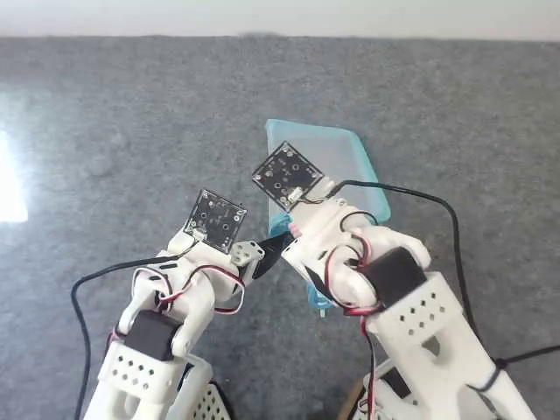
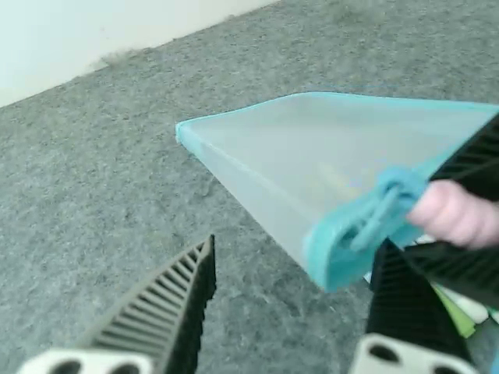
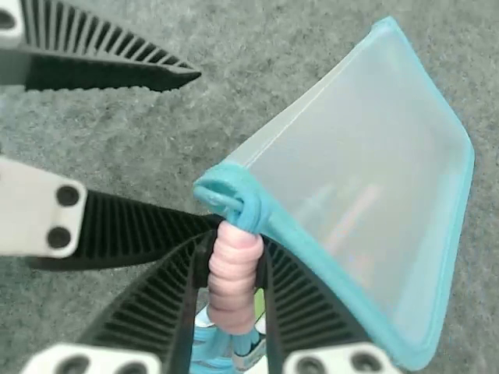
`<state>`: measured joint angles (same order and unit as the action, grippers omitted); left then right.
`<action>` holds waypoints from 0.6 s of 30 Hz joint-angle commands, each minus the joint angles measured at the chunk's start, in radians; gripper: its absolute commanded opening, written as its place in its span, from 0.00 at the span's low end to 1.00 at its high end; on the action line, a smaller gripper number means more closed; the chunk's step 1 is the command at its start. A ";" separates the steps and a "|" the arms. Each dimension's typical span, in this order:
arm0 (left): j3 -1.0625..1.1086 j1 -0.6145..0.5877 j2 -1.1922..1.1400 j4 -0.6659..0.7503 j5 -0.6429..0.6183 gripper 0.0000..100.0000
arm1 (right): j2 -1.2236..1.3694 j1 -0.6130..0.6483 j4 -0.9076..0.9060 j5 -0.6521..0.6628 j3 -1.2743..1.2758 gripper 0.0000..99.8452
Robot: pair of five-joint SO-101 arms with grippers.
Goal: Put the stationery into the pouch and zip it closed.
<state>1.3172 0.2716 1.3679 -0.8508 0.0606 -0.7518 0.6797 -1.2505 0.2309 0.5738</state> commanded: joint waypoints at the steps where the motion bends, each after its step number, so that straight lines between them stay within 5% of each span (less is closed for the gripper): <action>1: -0.007 0.005 0.015 0.028 -0.005 0.30 | 0.013 0.007 -0.030 -0.017 -0.107 0.01; 18: 0.016 -0.061 0.015 0.078 0.017 0.26 | 0.018 0.088 -0.077 0.009 -0.107 0.01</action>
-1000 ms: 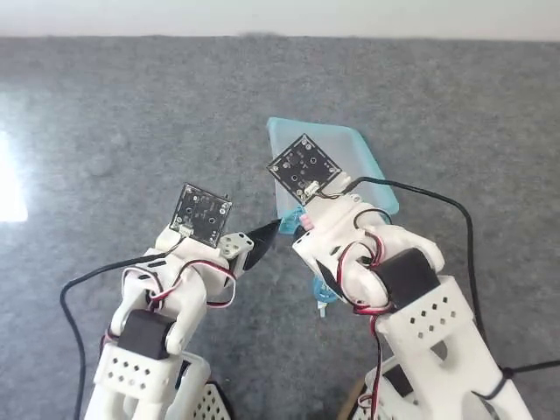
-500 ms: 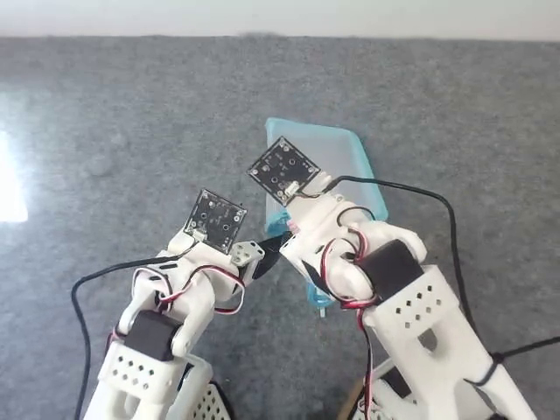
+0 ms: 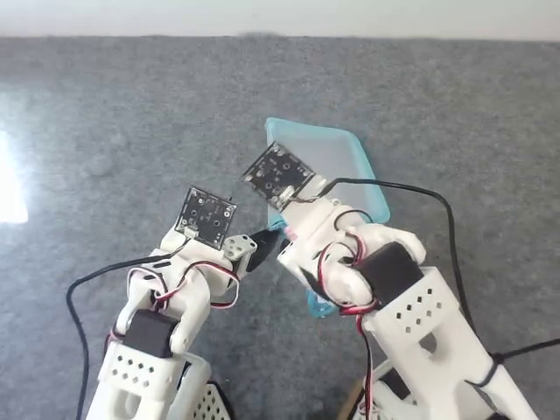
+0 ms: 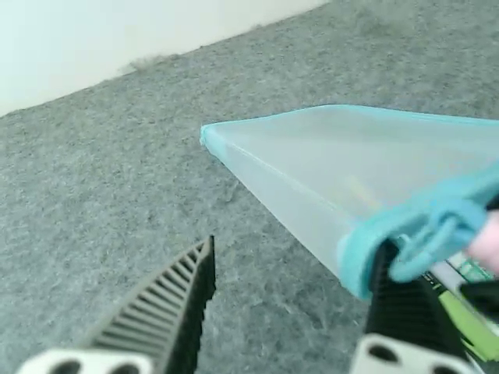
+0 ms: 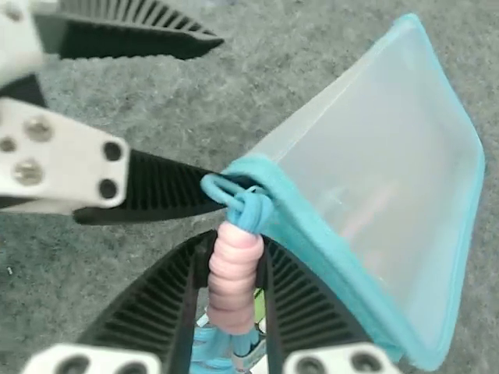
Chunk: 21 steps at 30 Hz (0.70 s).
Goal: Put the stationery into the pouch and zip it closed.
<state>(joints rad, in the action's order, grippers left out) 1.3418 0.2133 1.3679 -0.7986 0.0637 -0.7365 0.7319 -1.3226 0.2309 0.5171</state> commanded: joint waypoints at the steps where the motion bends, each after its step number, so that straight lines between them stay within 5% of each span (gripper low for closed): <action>1: -0.007 -0.003 0.015 0.026 0.015 0.25 | 0.002 0.041 -0.008 0.009 -0.051 0.01; 9: 0.042 -0.003 0.015 0.080 0.015 0.23 | -0.002 0.041 -0.018 0.011 -0.054 0.01; 21: 0.042 -0.009 0.023 0.081 0.015 0.03 | 0.001 0.036 -0.010 0.043 -0.018 0.01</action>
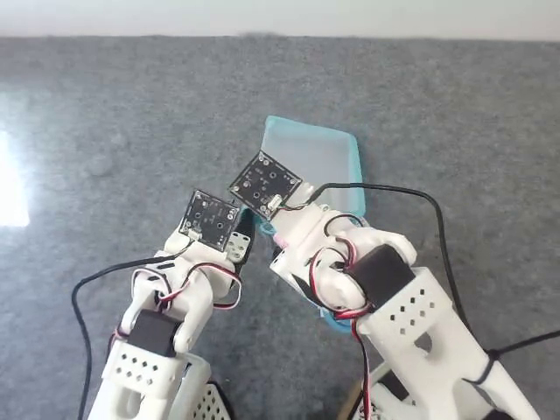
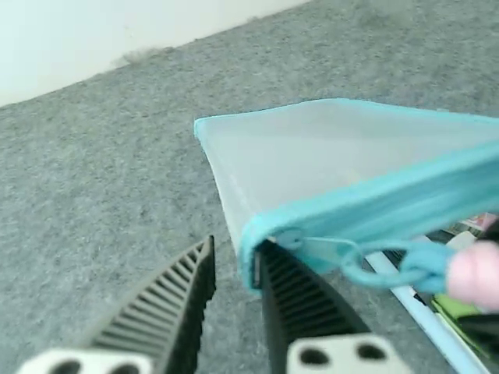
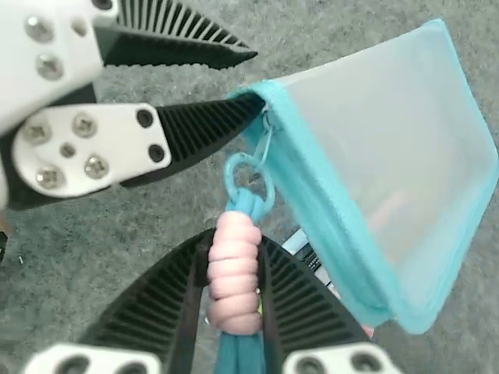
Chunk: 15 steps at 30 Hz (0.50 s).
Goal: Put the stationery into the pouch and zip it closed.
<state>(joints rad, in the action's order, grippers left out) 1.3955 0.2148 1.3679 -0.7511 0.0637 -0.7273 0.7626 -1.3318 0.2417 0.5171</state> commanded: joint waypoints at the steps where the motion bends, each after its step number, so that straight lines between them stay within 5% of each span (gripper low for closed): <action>1: -0.012 -0.012 0.023 0.034 0.014 0.01 | -0.008 0.004 0.001 0.035 -0.006 0.01; 15: -0.010 -0.089 0.018 0.029 0.008 0.01 | 0.001 -0.260 0.025 0.101 0.015 0.01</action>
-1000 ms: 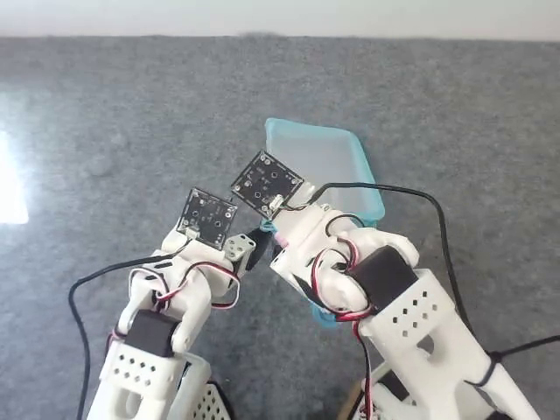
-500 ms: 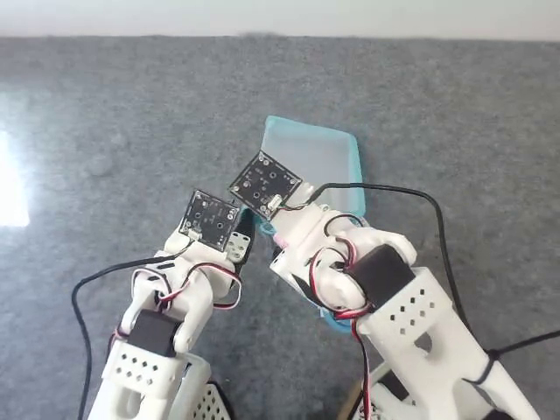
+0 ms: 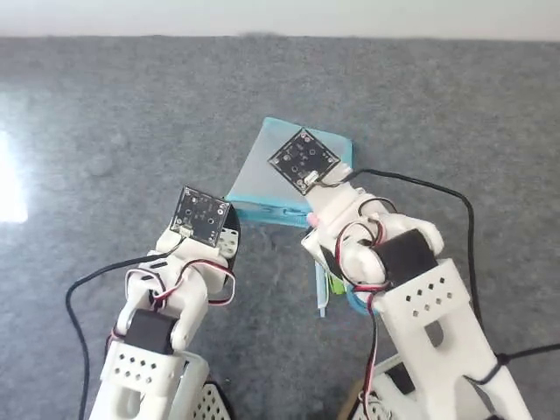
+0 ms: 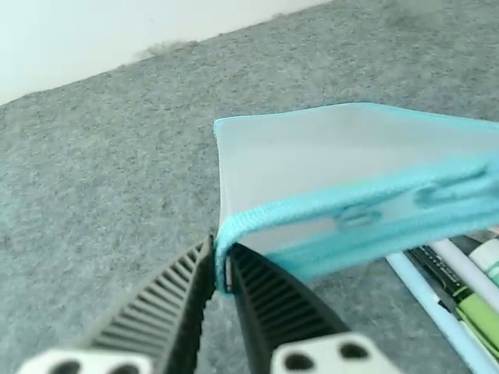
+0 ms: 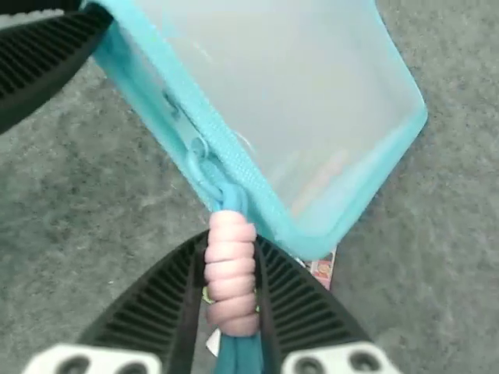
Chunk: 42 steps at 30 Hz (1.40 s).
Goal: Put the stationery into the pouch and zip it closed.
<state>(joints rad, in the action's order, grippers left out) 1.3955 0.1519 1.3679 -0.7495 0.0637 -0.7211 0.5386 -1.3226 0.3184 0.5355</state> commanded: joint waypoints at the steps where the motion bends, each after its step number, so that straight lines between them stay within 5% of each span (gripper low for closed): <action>1: -0.010 -0.026 0.018 0.026 0.008 0.01 | -0.005 -0.038 0.015 0.031 -0.002 0.01; 23: -0.015 -0.213 0.021 0.012 -0.026 0.01 | 0.160 -0.193 0.130 0.066 0.000 0.01; 42: -0.015 -0.218 0.018 0.012 -0.028 0.01 | 0.160 -0.252 0.128 0.086 -0.021 0.01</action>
<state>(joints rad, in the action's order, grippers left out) 1.3970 -0.0414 1.3725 -0.7495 0.0499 -0.5524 0.3237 -1.2091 0.3920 0.5692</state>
